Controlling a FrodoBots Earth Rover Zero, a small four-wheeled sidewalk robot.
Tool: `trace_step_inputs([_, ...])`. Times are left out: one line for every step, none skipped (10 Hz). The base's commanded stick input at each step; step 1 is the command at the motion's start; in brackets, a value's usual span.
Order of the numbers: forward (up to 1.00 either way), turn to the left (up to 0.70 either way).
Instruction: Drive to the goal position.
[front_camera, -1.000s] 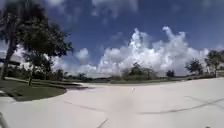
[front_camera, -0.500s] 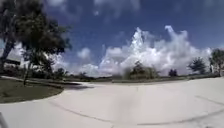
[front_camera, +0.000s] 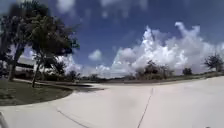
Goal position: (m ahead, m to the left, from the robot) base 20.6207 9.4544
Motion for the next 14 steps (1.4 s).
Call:
trace_step_inputs([0.85, 0.00])
trace_step_inputs([0.85, 0.00])
trace_step_inputs([0.85, 0.00])
trace_step_inputs([0.85, 0.00])
trace_step_inputs([0.85, 0.00])
trace_step_inputs([0.85, 0.00])
trace_step_inputs([0.85, 0.00])
trace_step_inputs([0.85, 0.00])
trace_step_inputs([0.85, 0.00])
trace_step_inputs([0.85, 0.00])
trace_step_inputs([0.85, 0.00])
trace_step_inputs([0.85, 0.00])
trace_step_inputs([0.85, 0.00])
trace_step_inputs([0.85, 0.00])
